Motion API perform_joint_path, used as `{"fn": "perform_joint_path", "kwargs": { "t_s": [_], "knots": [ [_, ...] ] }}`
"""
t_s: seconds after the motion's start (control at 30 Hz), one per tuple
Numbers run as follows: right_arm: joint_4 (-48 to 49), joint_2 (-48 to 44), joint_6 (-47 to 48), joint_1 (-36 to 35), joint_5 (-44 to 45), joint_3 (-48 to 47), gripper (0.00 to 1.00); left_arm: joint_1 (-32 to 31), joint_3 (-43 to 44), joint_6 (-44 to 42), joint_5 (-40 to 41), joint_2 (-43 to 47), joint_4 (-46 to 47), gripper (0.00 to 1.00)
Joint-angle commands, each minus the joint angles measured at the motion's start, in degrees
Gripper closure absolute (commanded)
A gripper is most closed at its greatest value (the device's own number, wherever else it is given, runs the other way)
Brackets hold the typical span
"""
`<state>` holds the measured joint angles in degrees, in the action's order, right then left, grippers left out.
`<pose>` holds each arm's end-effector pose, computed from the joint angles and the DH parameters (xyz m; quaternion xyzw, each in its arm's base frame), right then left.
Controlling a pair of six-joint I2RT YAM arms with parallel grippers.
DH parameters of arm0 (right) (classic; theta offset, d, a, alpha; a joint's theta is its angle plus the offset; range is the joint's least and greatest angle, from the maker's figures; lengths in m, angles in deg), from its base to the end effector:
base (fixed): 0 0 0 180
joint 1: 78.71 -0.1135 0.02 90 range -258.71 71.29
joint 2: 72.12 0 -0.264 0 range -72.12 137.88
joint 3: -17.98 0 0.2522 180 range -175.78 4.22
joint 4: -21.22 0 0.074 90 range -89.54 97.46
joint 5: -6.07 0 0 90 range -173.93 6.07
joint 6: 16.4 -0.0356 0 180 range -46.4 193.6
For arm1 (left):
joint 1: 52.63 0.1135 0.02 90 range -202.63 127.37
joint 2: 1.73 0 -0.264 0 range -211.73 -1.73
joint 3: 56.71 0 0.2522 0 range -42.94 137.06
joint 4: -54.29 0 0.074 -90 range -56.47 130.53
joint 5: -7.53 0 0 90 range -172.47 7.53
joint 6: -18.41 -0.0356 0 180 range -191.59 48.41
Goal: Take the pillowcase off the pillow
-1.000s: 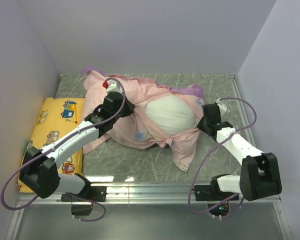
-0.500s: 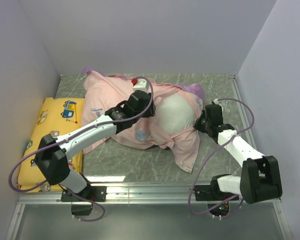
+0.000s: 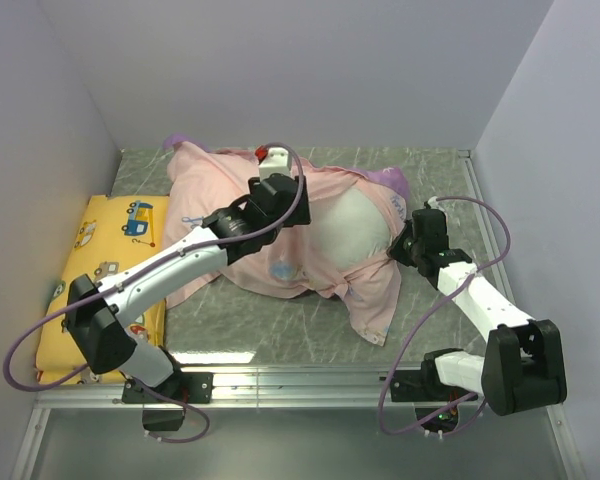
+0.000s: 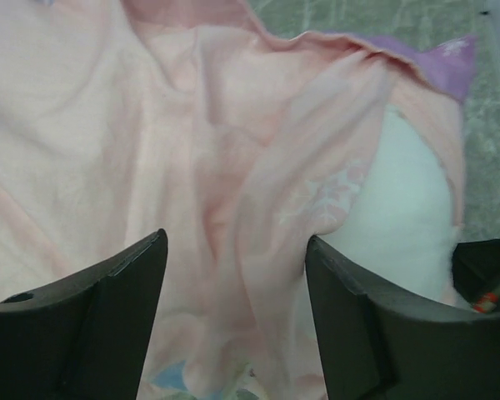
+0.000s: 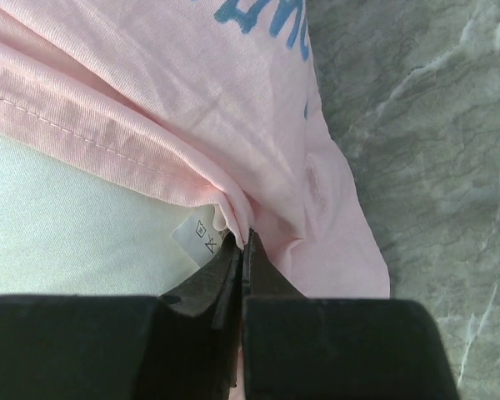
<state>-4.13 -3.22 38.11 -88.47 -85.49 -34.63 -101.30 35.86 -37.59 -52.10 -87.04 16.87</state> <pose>0.2452 0.0432 0.2162 0.1977 0.8905 0.1690 0.3733 0.2375 -0.2428 0.3559 -0.0228 0.8463 -0.1475 0.5114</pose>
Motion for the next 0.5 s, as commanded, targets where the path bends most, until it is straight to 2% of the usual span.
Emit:
{"fn": "perform_joint_path", "kwargs": {
  "t_s": [0.0, 0.13, 0.3, 0.47],
  "knots": [
    [0.8, -1.7, 0.2, -0.2, -2.4, -0.3, 1.0, -4.3, 7.1, -1.4, 6.0, 1.1, -2.4, 0.27],
    [1.0, -1.7, 0.2, -0.2, -2.4, -0.1, 1.0, -10.8, 14.7, -2.8, 11.2, -3.8, -4.7, 0.24],
    [0.9, -1.6, 0.0, -0.2, -2.6, 0.2, 1.0, -15.8, 19.3, -2.8, 9.3, -12.2, -3.7, 0.21],
    [0.9, -2.1, 0.0, -0.2, -2.2, 0.4, 1.0, -17.3, 22.6, -2.3, 6.7, -19.3, -1.7, 0.16]
  ]
}}
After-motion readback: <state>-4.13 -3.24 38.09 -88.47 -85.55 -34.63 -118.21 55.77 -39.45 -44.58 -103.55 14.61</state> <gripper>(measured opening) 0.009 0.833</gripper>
